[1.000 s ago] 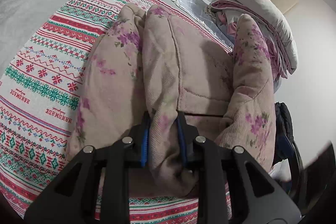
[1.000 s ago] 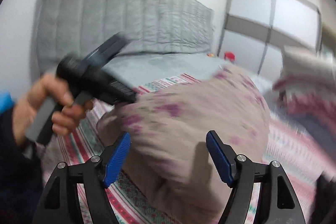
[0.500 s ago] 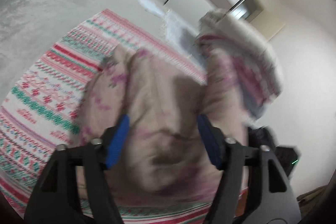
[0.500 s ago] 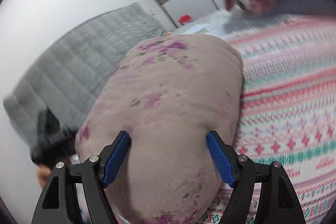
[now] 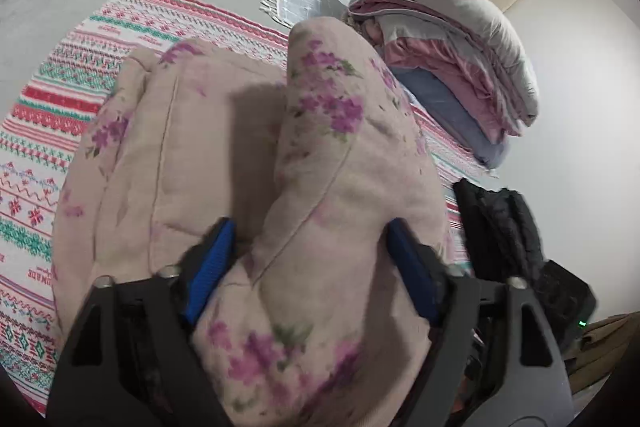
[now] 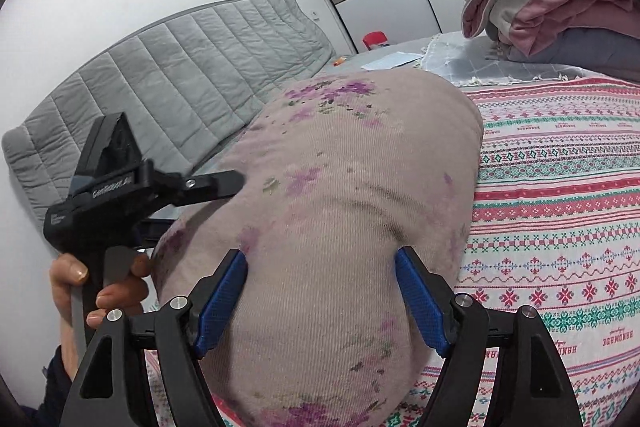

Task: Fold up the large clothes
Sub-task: 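Grasp the folded coat bundle with both grippers and lift it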

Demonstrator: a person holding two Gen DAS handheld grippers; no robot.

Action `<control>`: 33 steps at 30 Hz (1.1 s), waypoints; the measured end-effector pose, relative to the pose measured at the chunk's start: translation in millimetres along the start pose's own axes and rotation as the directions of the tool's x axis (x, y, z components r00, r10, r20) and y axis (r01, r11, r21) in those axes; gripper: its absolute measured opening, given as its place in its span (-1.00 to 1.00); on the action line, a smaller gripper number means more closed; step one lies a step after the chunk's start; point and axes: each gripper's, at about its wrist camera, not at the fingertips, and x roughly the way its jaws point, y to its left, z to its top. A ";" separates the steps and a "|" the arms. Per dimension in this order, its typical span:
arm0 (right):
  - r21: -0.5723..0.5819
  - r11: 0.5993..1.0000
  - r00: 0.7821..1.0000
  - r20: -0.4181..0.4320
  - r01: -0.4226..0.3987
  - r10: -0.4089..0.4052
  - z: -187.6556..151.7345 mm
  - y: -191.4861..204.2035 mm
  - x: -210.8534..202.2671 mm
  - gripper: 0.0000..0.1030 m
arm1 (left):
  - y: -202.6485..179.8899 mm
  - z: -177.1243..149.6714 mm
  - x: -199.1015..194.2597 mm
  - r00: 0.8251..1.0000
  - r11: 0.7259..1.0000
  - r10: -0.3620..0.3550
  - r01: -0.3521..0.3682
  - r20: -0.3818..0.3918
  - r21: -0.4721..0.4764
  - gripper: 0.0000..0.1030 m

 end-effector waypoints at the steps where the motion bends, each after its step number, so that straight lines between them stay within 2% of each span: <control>1: 0.000 1.000 1.000 0.000 0.002 -0.002 0.4 -0.5 0.5 0.52 | -3.1 -1.6 0.9 1.000 1.000 0.001 -0.001 0.002 0.010 0.00; 2: -0.002 1.000 1.000 0.000 0.008 -0.008 0.1 -0.7 0.8 0.52 | -5.6 -3.1 0.1 1.000 1.000 0.011 -0.011 0.018 0.015 -0.19; 5: 0.000 1.000 1.000 0.010 0.008 -0.008 -0.5 0.2 0.2 0.52 | -6.9 -1.4 -11.1 0.997 1.000 0.003 -0.003 0.078 0.008 -0.47; 8: -0.008 1.000 1.000 0.020 0.013 -0.013 2.0 6.6 -0.8 0.52 | -14.3 -0.7 -34.6 0.984 0.999 -0.008 0.001 0.181 0.038 -0.54; 12: -0.042 0.999 0.999 0.032 -0.008 0.009 9.7 25.9 -5.9 0.51 | -48.1 -7.8 -79.2 0.944 0.985 0.000 -0.058 0.330 0.165 -0.56; 15: -0.121 0.992 0.999 0.041 -0.022 0.028 12.9 51.2 -5.1 0.51 | -42.1 -8.5 -103.7 0.931 0.985 0.018 -0.078 0.366 0.151 -0.57; 17: -0.196 0.981 0.999 0.038 -0.001 0.009 11.4 71.1 2.5 0.51 | -16.1 -8.1 -109.0 0.931 0.992 0.062 -0.096 0.359 0.077 -0.58; 20: -0.299 0.954 1.000 0.003 0.027 -0.027 4.2 98.9 25.5 0.51 | 31.4 -11.9 -106.0 0.940 0.990 0.143 -0.132 0.310 -0.056 -0.58; 23: -0.365 0.931 0.998 -0.045 0.018 -0.037 -5.9 118.9 50.0 0.52 | 87.5 -17.8 -85.7 0.959 0.963 0.205 -0.162 0.196 -0.215 -0.56; 25: -0.402 0.915 0.994 -0.077 0.039 -0.076 -13.5 129.2 67.9 0.52 | 114.0 -19.6 -62.5 0.975 0.942 0.193 -0.152 0.112 -0.298 -0.51; 26: -0.409 0.911 0.992 -0.082 0.049 -0.090 -15.9 130.2 73.4 0.52 | 121.5 -20.7 -51.9 0.977 0.936 0.190 -0.152 0.092 -0.317 -0.46; 29: -0.389 0.920 0.989 -0.105 0.052 -0.101 -17.8 123.8 86.3 0.53 | 108.2 -22.3 -47.1 0.960 0.940 0.261 -0.228 0.104 -0.255 -0.41; 31: -0.377 0.926 0.987 -0.128 0.037 -0.091 -17.2 119.3 87.2 0.53 | 91.6 -23.0 -43.5 0.936 0.932 0.332 -0.306 0.118 -0.194 -0.38; 33: -0.375 0.927 0.987 -0.135 0.033 -0.089 -15.2 117.1 85.7 0.53 | 83.3 -22.5 -40.5 0.923 0.924 0.364 -0.341 0.125 -0.171 -0.35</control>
